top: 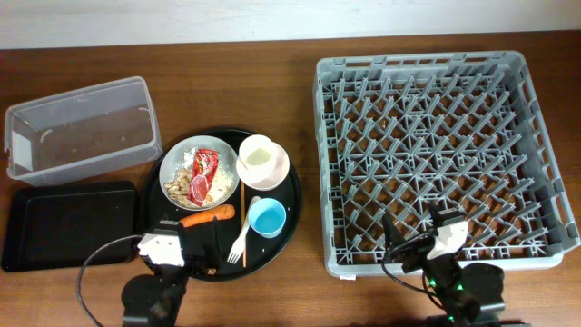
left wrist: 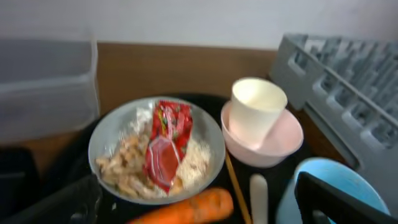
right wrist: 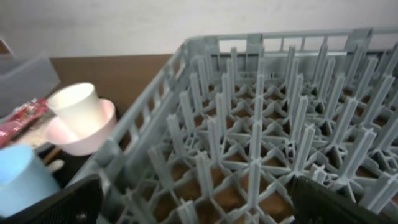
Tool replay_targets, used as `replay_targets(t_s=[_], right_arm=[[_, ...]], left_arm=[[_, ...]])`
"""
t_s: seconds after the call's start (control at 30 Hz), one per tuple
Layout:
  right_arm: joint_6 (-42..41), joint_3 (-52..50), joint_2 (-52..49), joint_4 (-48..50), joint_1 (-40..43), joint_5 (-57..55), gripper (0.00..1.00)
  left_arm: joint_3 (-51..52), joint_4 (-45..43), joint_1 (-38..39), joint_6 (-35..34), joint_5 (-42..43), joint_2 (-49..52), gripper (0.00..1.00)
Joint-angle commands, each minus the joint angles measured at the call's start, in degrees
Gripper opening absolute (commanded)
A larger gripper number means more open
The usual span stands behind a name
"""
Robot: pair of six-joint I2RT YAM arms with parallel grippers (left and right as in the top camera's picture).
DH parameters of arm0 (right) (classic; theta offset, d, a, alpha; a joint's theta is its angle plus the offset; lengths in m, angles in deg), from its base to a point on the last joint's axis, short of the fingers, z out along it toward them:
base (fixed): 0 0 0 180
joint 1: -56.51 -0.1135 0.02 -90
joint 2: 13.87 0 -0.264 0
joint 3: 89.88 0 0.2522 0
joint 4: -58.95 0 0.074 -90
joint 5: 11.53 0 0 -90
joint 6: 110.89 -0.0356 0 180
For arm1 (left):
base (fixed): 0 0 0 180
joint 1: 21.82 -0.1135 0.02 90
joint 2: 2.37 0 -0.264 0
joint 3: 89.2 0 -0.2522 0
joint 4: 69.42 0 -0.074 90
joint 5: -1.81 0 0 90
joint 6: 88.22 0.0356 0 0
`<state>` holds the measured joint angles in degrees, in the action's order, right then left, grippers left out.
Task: Sort waste into correct bins and load items into the dishwasher rack
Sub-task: 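Reach the left gripper to the plate and grasp the red wrapper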
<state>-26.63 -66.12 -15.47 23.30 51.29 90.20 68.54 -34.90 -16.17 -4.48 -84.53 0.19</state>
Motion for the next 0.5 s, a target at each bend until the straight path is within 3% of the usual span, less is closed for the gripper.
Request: replay_targets(t_s=[0.0, 0.23, 0.47], right_arm=[[-0.79, 8.35, -3.37, -5.79, -0.39, 1.38, 0.99], [-0.79, 20.81, -17.33, -16.79, -0.39, 1.38, 0.99], [-0.5, 36.72, -38.84, -31.76, -0.39, 1.33, 0.99]], left_arm=[[-8.7, 4.83, -0.2, -0.79, 1.31, 5.55, 0.99], [-24.24, 13.94, -0.2, -0.72, 1.25, 23.56, 0.99], [-42.07, 26.36, -0.2, 1.66, 1.07, 46.71, 0.99]])
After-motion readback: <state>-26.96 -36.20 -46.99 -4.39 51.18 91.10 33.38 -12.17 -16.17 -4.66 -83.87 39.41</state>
